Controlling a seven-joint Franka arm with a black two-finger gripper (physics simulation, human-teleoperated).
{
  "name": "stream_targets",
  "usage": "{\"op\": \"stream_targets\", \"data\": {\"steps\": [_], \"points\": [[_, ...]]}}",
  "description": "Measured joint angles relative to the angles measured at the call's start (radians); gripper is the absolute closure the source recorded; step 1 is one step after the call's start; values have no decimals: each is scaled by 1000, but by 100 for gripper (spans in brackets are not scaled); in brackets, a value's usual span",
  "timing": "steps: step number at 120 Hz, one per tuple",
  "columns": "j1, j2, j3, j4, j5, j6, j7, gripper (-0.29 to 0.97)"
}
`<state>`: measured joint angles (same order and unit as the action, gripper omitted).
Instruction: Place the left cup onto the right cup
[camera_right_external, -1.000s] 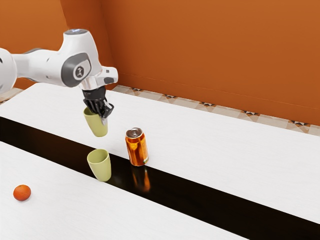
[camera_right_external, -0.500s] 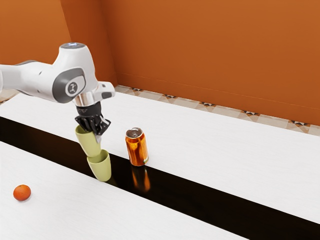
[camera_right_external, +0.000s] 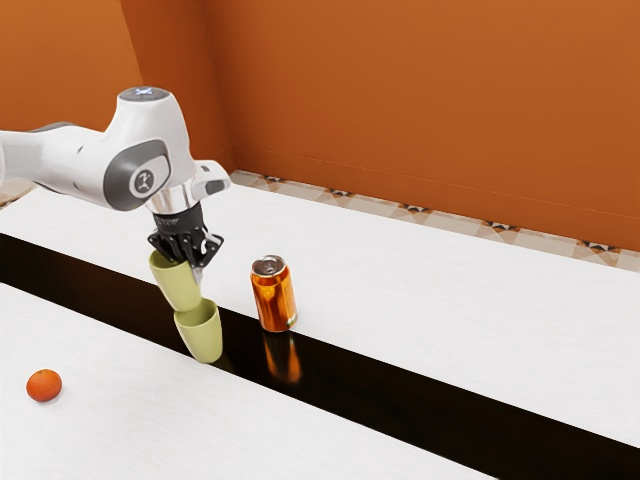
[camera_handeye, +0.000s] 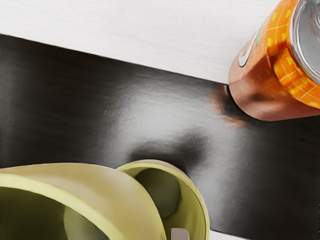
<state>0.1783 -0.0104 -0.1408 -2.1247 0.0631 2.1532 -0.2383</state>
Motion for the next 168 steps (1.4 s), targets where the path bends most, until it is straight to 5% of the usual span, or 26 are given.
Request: {"op": "stream_targets", "data": {"steps": [120, 168], "points": [[-99, -21, -52, 2, 12, -14, -205, 78], [-27, -18, -52, 5, 19, -31, -232, 78]]}}
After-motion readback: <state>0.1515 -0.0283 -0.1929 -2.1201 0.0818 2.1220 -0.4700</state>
